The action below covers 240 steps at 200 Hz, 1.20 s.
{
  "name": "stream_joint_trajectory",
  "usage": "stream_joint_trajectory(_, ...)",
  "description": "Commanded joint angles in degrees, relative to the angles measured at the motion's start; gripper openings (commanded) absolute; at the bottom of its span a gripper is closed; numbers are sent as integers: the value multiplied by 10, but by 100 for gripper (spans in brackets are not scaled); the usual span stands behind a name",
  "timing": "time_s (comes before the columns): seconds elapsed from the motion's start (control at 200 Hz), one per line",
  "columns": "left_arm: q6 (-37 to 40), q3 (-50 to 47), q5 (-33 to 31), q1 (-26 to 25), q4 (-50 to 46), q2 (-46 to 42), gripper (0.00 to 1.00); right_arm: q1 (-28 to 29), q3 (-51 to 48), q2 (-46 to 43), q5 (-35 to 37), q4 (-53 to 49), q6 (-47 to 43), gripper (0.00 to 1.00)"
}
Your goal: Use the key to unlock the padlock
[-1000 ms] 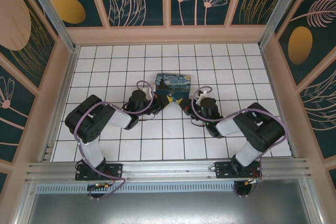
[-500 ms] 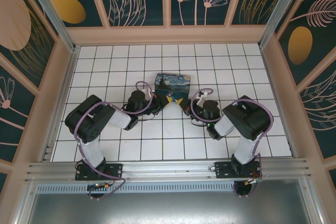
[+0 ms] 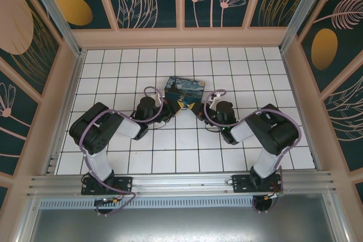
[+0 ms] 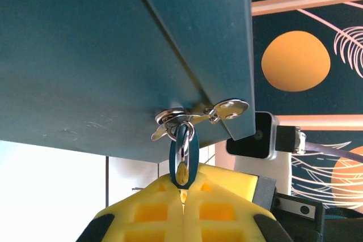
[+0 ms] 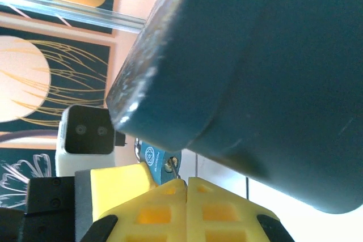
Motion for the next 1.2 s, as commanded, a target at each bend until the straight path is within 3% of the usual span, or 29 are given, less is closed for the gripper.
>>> stream_joint_trajectory(0.0, 4, 2, 89, -24, 33, -18, 0, 3, 28, 45, -55, 158, 77, 0)
stream_joint_trajectory(0.105, 5, 2, 90, -24, 30, -20, 0, -8, 42, 57, -70, 151, 81, 0)
stream_joint_trajectory(0.345, 9, 4, 96, -24, 22, -27, 0, -18, 115, -15, -40, -172, -103, 0)
stream_joint_trajectory(0.445, 10, 3, 98, -24, 22, -26, 0, -19, 137, -24, -32, -220, -145, 0)
stream_joint_trajectory(0.621, 12, 3, 101, -25, 21, -28, 0, -20, 139, 1, -65, -175, -124, 0)
stream_joint_trajectory(0.861, 12, 0, 101, -24, 23, -31, 0, -19, 116, 85, -161, 72, 32, 0)
stream_joint_trajectory(1.196, 3, -10, 91, -24, 52, -37, 0, -37, 149, 127, -223, 53, 51, 0)
